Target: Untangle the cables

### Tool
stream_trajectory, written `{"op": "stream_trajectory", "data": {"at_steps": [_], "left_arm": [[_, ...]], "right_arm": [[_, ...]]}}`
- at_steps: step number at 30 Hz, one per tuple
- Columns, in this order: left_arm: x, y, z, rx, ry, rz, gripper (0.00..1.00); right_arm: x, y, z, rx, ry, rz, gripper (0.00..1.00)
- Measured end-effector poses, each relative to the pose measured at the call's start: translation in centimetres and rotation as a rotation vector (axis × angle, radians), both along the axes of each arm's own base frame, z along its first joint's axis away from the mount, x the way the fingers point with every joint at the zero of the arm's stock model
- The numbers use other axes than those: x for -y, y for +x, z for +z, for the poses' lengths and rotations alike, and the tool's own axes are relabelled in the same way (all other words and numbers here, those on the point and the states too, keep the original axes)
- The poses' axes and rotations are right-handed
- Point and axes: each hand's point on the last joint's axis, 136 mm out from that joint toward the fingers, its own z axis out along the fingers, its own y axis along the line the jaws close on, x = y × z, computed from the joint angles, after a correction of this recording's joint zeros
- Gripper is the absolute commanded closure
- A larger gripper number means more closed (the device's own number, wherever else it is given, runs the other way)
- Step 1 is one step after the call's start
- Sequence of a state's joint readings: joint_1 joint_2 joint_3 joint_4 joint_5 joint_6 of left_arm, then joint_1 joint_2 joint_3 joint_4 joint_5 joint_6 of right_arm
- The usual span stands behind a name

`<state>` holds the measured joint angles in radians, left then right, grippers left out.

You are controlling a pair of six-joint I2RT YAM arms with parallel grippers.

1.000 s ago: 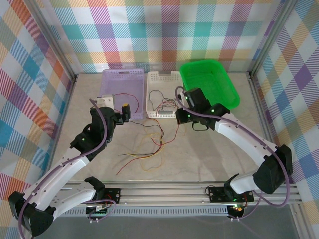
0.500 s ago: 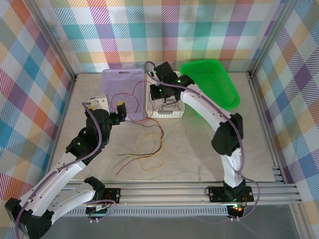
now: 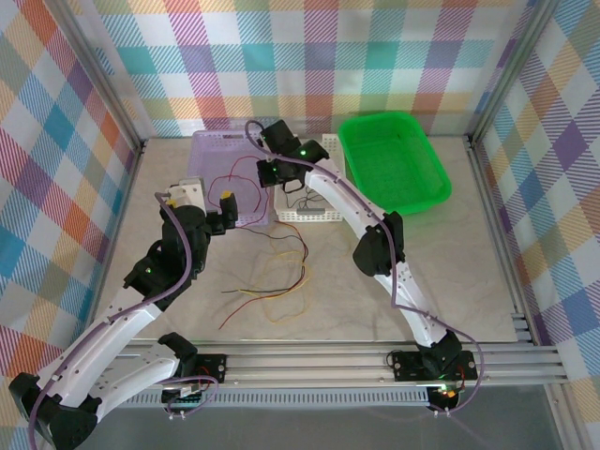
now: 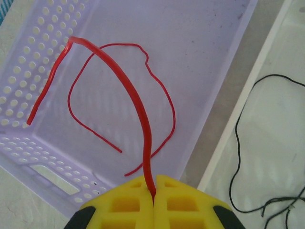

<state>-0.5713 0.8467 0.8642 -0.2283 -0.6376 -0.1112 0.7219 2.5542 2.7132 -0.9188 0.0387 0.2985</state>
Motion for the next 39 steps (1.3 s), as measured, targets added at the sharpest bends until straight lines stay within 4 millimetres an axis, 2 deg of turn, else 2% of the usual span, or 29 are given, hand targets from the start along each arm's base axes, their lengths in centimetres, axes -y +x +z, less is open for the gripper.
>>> {"op": "stream_trajectory", "data": {"at_steps": [6, 12, 21, 31, 36, 39], "left_arm": [[-0.2, 0.1, 0.0, -0.001, 0.0, 0.005, 0.02], [-0.3, 0.1, -0.1, -0.003, -0.004, 0.002, 0.02], [-0.4, 0.2, -0.1, -0.004, -0.007, 0.001, 0.03], [-0.3, 0.4, -0.3, -0.012, -0.009, -0.006, 0.03], [-0.3, 0.6, -0.6, -0.021, -0.007, -0.007, 0.04], [-0.3, 0.6, -0.6, -0.022, -0.006, -0.004, 0.04]], "right_arm": [[-1.1, 1.0, 0.6, 0.046, 0.049, -0.003, 1.0], [-2.0, 2.1, 0.3, 0.075, 0.089, -0.028, 1.0], [-2.5, 3.7, -3.0, 0.094, 0.068, -0.059, 1.0], [-2.5, 4.4, -4.5, 0.112, 0.043, -0.069, 1.0], [-2.4, 4.4, -4.5, 0.118, 0.036, -0.064, 0.89], [-2.4, 4.4, -4.5, 0.122, 0.031, -0.057, 0.86]]}}
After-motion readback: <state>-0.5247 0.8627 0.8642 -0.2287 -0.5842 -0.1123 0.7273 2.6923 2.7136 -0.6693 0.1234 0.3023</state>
